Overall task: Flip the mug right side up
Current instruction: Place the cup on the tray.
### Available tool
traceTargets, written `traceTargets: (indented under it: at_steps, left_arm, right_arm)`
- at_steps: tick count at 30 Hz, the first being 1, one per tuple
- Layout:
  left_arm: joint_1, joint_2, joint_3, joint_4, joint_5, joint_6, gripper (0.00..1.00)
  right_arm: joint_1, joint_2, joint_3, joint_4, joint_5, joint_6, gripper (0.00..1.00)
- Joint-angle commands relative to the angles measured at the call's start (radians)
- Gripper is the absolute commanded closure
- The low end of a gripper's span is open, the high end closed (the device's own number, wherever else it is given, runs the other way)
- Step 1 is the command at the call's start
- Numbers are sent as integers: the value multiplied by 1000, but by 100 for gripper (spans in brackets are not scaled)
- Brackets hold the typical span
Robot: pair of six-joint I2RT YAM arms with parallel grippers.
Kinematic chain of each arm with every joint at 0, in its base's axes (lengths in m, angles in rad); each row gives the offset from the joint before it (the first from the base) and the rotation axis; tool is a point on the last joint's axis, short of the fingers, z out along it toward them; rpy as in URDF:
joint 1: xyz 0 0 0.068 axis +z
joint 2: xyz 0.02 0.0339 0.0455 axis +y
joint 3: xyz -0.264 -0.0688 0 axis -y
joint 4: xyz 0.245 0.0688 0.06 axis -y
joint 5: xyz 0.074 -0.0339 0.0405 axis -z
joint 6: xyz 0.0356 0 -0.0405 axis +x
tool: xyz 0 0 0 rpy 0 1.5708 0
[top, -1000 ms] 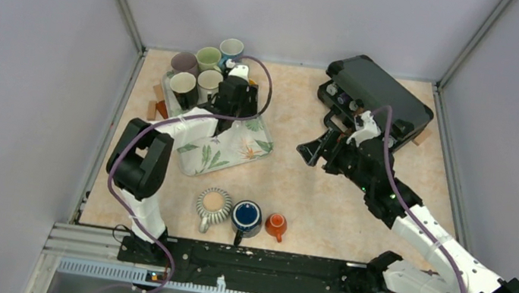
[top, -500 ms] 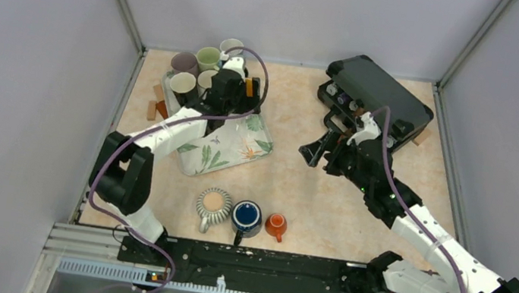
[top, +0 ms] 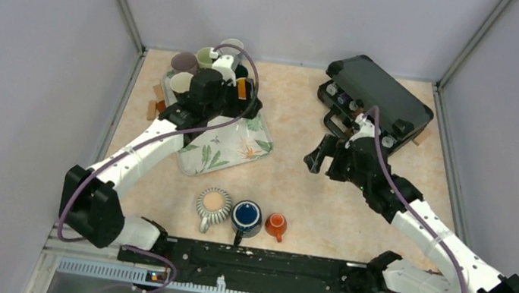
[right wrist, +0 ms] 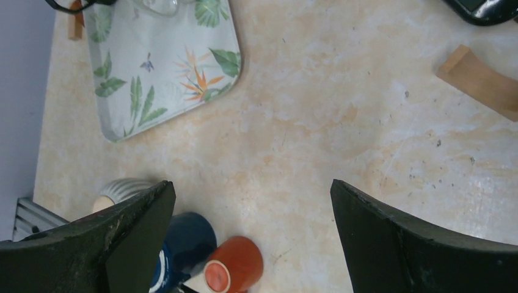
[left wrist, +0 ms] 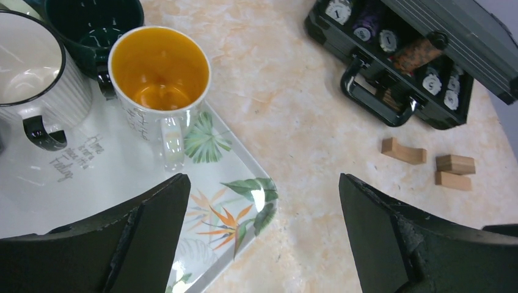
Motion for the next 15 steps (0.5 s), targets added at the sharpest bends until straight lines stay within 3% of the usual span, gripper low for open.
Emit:
traceTargets:
  at_steps: [1, 4, 12, 15]
  left_arm:
    - [-2, -91, -44, -21, 87, 7, 2]
    - [-2, -133, -75, -38, 107, 13, 2]
    - [19, -209, -120, -81, 97, 3, 1]
    - [34, -222, -124, -85, 108, -1, 2]
  right_arm:
    - [6, -4, -8, -65, -74, -41, 1]
    - [43, -8, -31, -92, -66, -34, 1]
    - [285, 27, -60, -152, 75, 28, 1]
    - [350, 46, -70, -172, 104, 54, 7]
